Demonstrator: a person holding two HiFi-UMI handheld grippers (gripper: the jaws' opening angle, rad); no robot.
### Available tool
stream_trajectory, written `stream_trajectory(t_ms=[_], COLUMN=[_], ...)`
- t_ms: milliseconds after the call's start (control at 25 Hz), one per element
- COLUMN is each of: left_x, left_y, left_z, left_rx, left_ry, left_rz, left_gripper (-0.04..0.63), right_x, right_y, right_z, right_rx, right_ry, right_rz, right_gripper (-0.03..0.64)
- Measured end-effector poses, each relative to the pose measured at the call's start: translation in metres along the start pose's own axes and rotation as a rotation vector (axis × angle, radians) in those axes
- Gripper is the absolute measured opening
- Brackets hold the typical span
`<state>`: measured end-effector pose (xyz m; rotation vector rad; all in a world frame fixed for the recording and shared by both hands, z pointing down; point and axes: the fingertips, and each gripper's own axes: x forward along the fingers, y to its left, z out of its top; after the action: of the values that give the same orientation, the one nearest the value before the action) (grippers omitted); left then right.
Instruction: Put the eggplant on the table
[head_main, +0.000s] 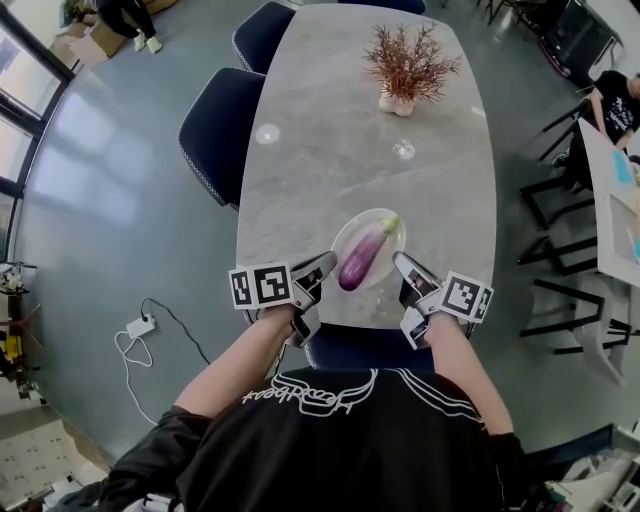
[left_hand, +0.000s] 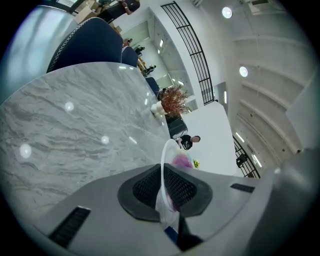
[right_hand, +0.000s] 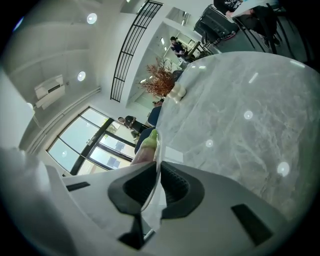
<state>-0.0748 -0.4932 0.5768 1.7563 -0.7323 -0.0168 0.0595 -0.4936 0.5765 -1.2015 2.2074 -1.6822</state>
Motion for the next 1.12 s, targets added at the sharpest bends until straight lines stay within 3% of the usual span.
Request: stream_trajectory(t_ms=[80,240,560,1120], left_x=[0.001,0.007,0.021,0.032], left_y=[0.008,0.023,0.051,0.071], left_z=[0.001,0.005,0.010,0.006], left_rx=[-0.010,-0.020,-0.029,-0.036], left_ry=[0.003,0.012,0.021,0.045], left_rz=[0.011,0.032,0.101,0.176], left_gripper=[0.021,0.021,0.021,0.021], right_x=[0.004,0.020,0.044,0.056], right_y=[-0.008,-0.010,-0.029,-0.051], right_z=[-0.002,-0.003,-0.001,-0.007], right_rx=[0.005,0.028,0.017,-0.011], right_ry=[0.012,0.020,0.056,0.141], right_rz=[-0.040,-0.015,-0.078,-0.189], right_gripper=[0.025,0.025,0.025,0.025])
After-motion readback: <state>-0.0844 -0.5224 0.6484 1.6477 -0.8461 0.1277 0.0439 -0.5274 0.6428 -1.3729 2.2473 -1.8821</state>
